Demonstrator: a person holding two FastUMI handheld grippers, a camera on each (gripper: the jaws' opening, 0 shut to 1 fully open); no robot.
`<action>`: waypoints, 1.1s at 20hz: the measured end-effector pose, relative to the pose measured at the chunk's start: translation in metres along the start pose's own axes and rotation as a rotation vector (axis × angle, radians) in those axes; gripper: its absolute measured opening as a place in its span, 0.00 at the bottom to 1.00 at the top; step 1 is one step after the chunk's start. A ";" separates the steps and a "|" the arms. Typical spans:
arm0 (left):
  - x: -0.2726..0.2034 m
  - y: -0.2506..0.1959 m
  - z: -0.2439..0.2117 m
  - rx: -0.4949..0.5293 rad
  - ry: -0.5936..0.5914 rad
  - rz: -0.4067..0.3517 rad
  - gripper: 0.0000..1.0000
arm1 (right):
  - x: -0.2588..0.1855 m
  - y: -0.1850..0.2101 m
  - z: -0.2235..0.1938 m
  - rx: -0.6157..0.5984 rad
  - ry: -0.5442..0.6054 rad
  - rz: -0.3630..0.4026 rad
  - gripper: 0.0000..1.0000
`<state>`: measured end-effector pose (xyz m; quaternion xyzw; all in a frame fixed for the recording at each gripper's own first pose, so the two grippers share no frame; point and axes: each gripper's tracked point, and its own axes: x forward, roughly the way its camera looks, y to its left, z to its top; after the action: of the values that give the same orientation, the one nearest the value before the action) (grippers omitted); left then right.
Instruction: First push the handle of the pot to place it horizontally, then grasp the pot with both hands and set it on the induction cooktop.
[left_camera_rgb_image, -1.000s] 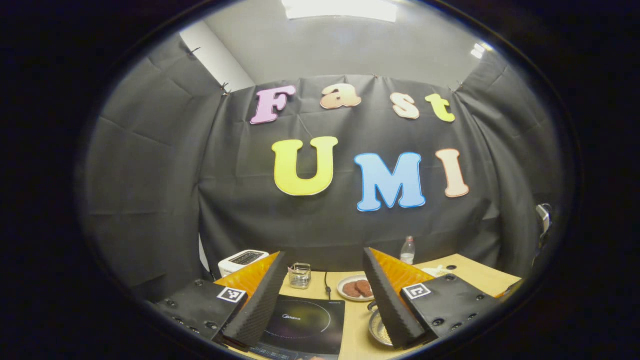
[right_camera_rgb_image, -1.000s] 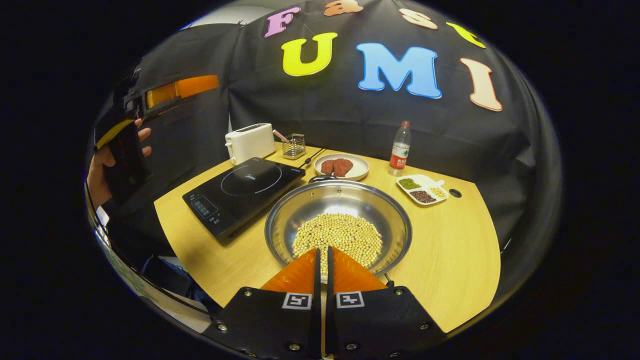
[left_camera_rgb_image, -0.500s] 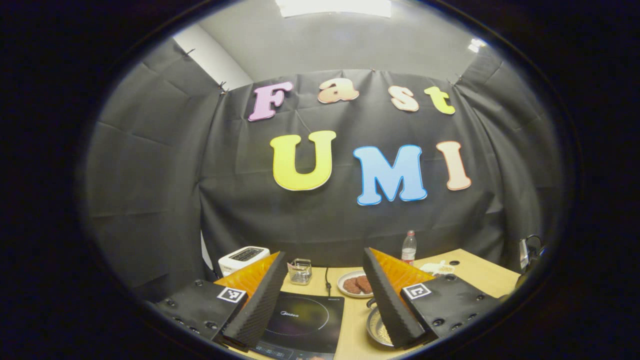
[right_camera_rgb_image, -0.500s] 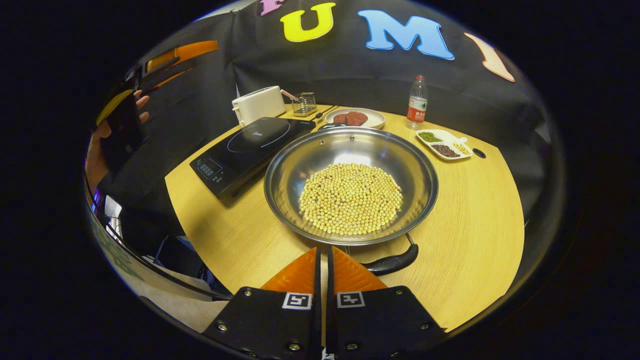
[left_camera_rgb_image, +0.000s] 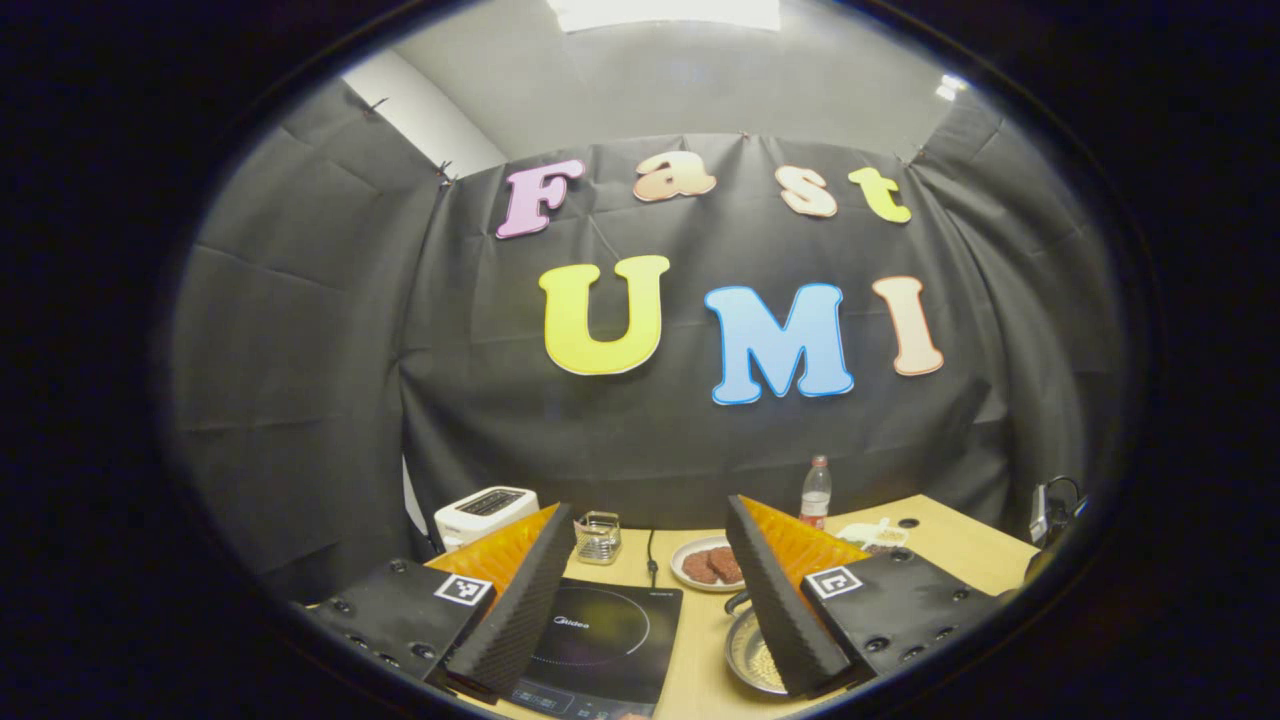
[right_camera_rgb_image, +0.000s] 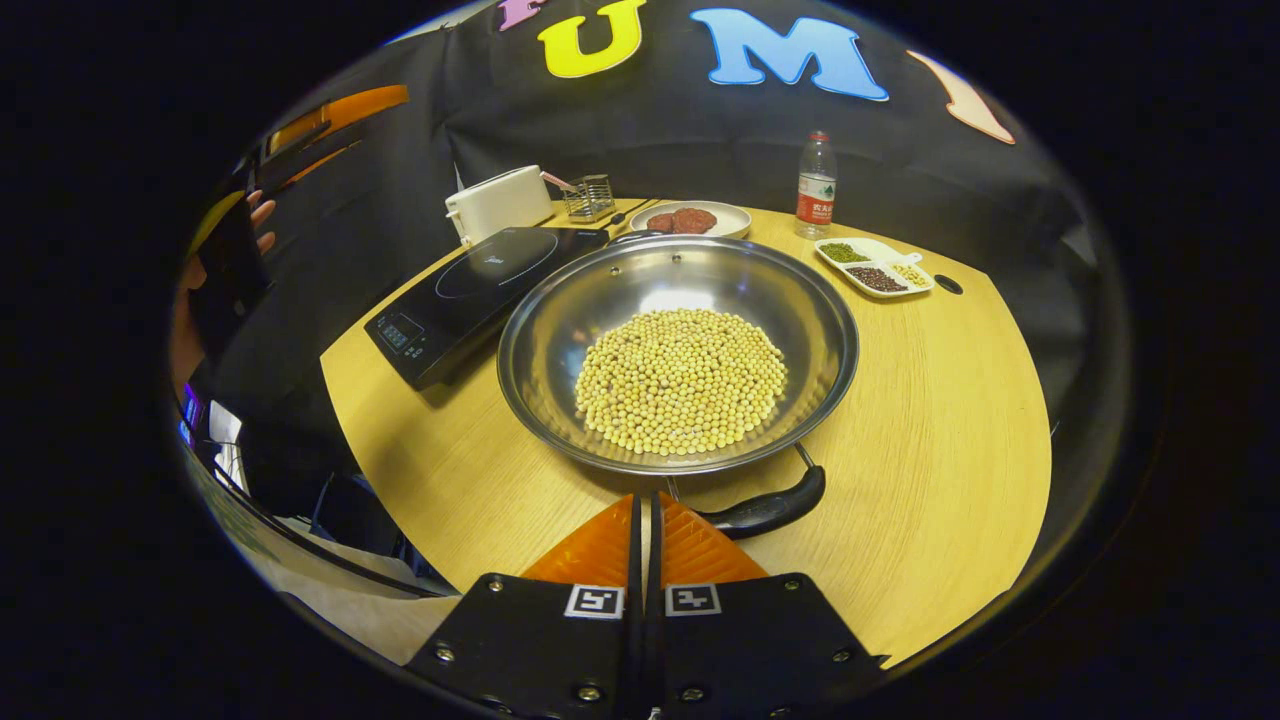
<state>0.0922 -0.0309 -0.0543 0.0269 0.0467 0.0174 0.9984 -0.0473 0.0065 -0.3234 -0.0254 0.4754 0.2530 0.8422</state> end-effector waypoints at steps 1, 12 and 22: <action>0.001 -0.003 -0.001 0.000 0.003 -0.001 0.99 | -0.001 -0.005 0.000 0.005 0.003 -0.009 0.01; 0.010 -0.015 -0.009 -0.004 0.012 0.004 1.00 | -0.001 -0.055 0.003 0.028 0.004 -0.099 0.01; 0.027 -0.031 -0.023 -0.002 0.041 0.010 1.00 | 0.006 -0.103 0.018 0.042 0.009 -0.154 0.01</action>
<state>0.1181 -0.0599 -0.0815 0.0256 0.0670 0.0232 0.9972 0.0155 -0.0755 -0.3389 -0.0455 0.4811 0.1773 0.8573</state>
